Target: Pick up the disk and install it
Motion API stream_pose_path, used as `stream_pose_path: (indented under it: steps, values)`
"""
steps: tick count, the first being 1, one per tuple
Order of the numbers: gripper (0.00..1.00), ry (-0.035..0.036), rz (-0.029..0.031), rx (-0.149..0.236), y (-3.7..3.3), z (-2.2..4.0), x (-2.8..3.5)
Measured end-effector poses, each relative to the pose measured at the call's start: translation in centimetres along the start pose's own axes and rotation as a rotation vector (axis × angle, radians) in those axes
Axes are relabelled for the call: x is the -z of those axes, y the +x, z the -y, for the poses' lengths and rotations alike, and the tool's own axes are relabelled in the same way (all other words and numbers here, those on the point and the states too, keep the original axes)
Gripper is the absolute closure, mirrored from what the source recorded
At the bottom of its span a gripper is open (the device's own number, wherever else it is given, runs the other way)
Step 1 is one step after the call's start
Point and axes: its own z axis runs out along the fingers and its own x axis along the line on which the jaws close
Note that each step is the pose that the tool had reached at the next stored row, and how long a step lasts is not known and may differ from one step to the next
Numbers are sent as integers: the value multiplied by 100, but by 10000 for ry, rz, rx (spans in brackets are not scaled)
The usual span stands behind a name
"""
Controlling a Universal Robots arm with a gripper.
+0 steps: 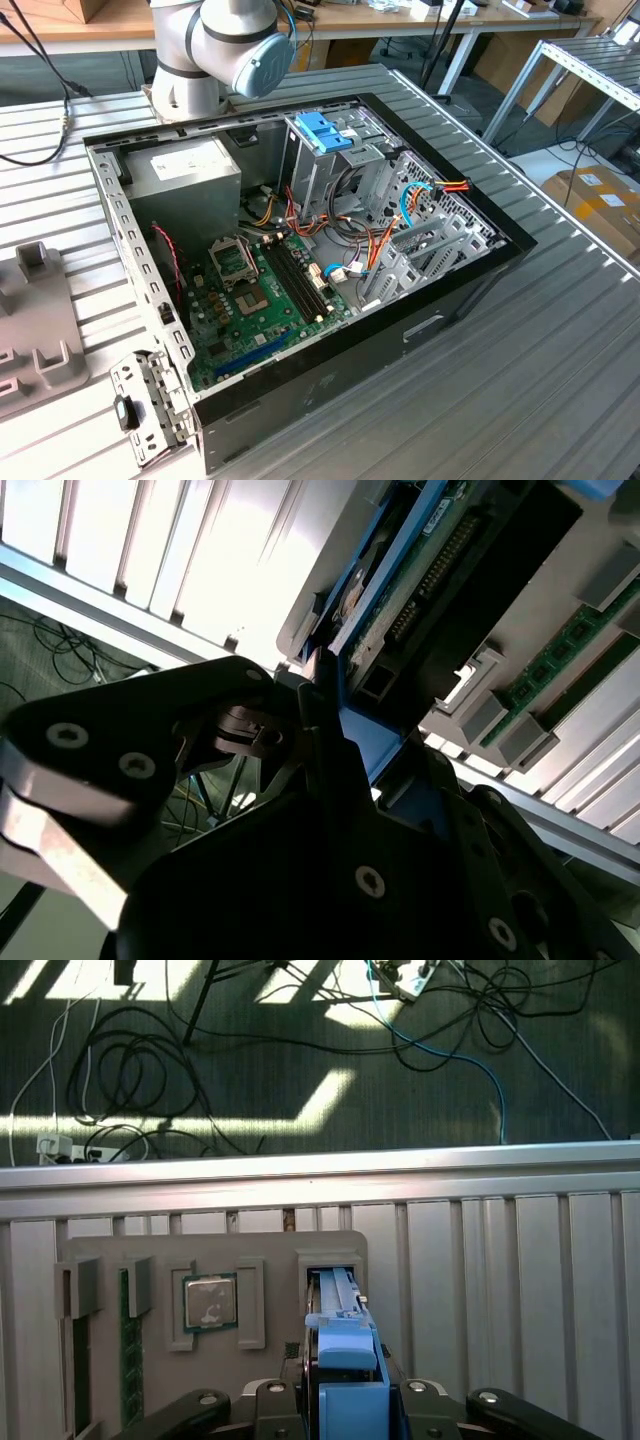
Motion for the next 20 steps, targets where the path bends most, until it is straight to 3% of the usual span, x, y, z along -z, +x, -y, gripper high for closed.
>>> stream_pose_path:
  steps: [20]
  values:
    - [63, -7, 128, 3, -6, -2, 76]
